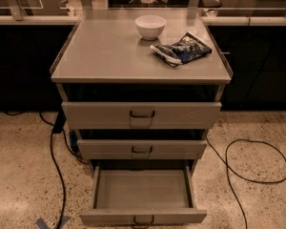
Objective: Close bottom drawer
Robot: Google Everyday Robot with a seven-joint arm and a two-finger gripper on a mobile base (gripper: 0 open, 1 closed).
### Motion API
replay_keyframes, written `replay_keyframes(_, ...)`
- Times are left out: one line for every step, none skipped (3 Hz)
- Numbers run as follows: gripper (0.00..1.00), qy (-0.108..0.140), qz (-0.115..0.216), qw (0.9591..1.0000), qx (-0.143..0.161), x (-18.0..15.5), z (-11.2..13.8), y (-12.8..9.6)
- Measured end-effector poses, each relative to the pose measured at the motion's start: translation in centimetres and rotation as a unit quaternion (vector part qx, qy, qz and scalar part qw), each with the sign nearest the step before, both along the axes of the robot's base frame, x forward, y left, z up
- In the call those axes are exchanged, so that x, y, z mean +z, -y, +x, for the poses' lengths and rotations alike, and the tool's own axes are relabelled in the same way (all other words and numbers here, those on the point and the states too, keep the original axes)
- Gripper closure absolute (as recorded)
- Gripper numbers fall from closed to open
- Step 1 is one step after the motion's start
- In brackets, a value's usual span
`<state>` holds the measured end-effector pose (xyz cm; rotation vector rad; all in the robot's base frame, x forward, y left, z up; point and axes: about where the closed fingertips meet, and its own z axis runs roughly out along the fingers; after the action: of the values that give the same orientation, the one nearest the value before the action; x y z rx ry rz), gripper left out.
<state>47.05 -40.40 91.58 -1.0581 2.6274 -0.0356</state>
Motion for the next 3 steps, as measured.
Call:
replay_keyframes(0.0, -0.047, -0.029, 0.9985, -0.003, -2.5, -1.2, 0.1)
replay_keyframes(0.0, -0.088, -0.048, 0.9948, -0.013, -4.9, -2.5, 0.2)
replay_keyframes(0.0, -0.119, -0.048, 0.9909, -0.041, -7.4, -3.6, 0.8)
